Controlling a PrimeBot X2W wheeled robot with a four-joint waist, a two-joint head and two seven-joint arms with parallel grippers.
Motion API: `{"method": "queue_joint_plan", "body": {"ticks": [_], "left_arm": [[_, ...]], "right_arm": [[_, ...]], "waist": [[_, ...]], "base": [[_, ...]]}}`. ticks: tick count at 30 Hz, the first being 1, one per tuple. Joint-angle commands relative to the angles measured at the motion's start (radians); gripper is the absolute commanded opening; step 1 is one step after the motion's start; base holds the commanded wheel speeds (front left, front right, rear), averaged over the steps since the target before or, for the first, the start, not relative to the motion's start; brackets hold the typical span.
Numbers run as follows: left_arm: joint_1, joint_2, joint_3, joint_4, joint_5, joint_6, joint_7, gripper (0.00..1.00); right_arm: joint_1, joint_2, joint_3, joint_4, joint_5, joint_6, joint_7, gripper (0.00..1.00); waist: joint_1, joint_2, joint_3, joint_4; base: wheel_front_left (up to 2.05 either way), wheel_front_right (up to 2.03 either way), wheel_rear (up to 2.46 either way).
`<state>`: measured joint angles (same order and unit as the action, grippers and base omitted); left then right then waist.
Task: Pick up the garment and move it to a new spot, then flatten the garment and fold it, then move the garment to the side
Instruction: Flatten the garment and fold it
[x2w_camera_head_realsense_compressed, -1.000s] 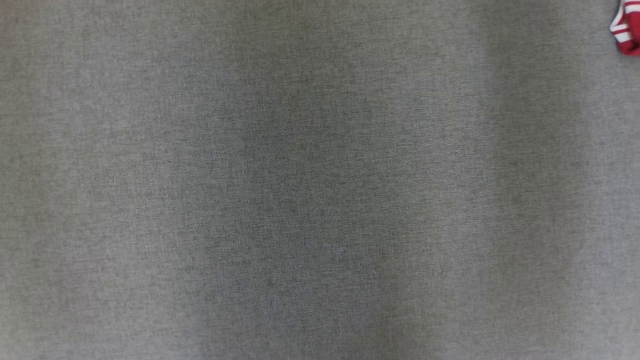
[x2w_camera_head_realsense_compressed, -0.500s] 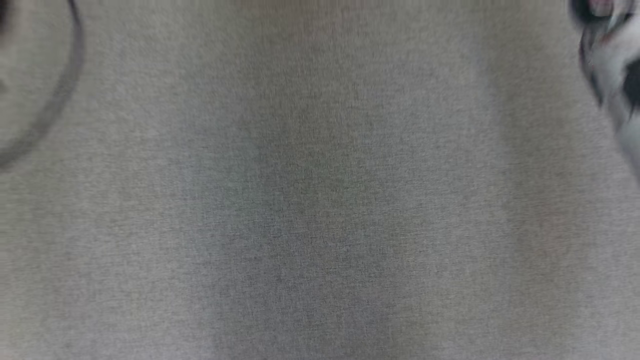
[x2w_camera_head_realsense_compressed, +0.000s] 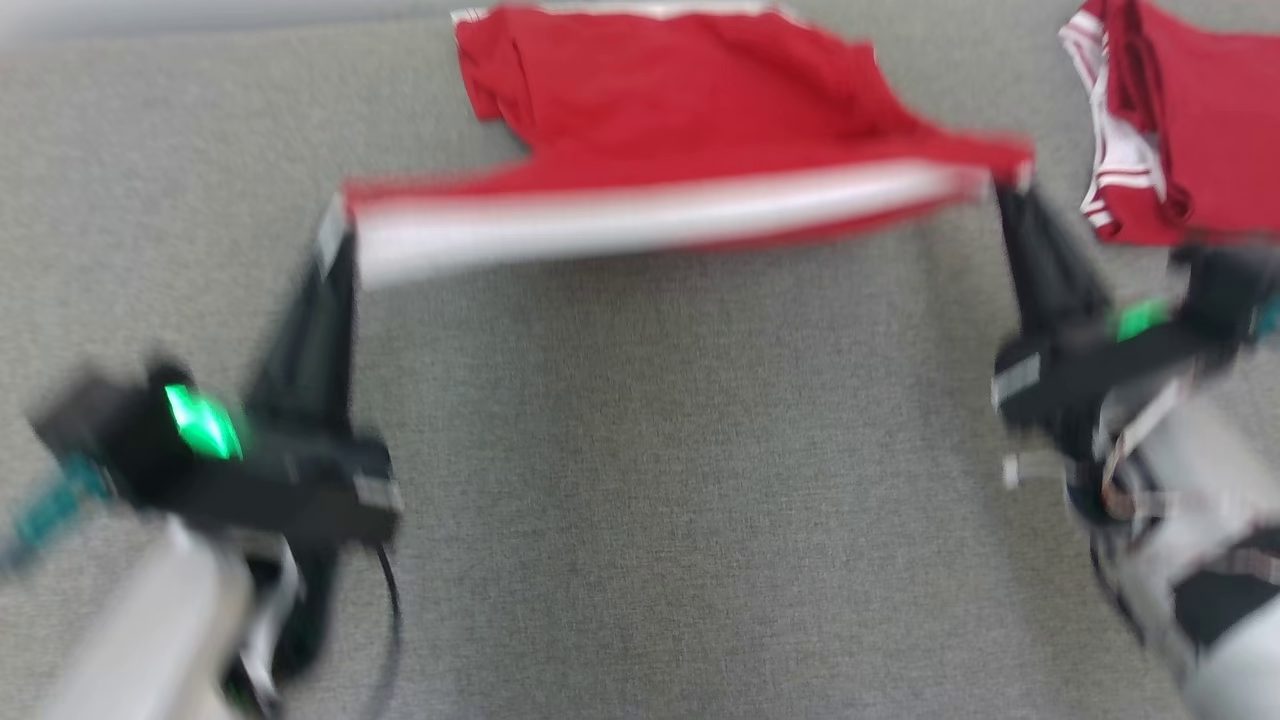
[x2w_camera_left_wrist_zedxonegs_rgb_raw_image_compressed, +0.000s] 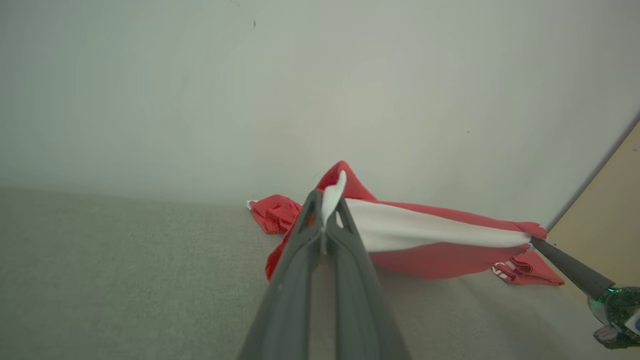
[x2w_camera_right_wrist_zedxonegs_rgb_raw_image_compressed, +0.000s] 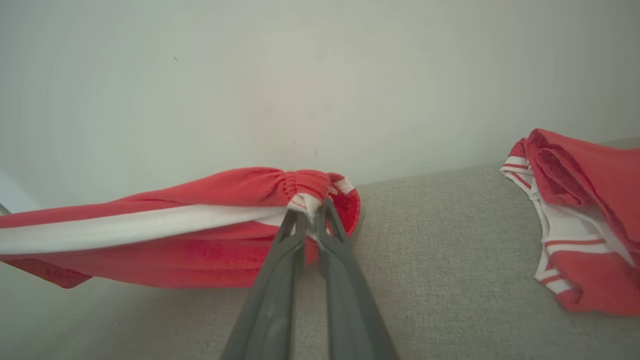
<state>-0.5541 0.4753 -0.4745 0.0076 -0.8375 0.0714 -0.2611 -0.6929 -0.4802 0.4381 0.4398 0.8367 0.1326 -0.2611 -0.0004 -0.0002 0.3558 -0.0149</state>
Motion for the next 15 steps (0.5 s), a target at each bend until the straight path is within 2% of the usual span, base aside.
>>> {"method": "queue_joint_plan", "body": {"ticks": [1, 4, 10, 15], "left_arm": [[0.067, -0.020, 0.029, -0.010, 0.010, 0.009, -0.005, 0.00], [0.204, -0.050, 0.057, 0.006, 0.040, -0.014, -0.005, 0.00], [0.441, -0.178, 0.165, 0.084, 0.069, -0.064, -0.006, 0.00], [0.576, -0.257, 0.242, 0.153, 0.123, -0.109, -0.006, 0.00]], "right_arm": [[0.060, -0.002, -0.024, -0.017, -0.007, -0.004, -0.004, 0.00], [0.192, 0.005, -0.051, -0.071, -0.041, -0.004, -0.005, 0.00], [0.420, 0.038, -0.101, -0.114, -0.074, -0.005, -0.005, 0.00], [0.579, 0.058, -0.134, -0.128, -0.106, -0.006, -0.006, 0.00]], "waist": [[0.0004, 0.0002, -0.051, 0.010], [0.0004, 0.0002, -0.078, 0.016], [0.0004, 0.0002, -0.139, 0.023], [0.0004, 0.0002, -0.196, 0.034]], "base": [[0.00, 0.00, 0.00], [0.00, 0.00, 0.00], [0.00, 0.00, 0.00], [0.00, 0.00, 0.00]]}}
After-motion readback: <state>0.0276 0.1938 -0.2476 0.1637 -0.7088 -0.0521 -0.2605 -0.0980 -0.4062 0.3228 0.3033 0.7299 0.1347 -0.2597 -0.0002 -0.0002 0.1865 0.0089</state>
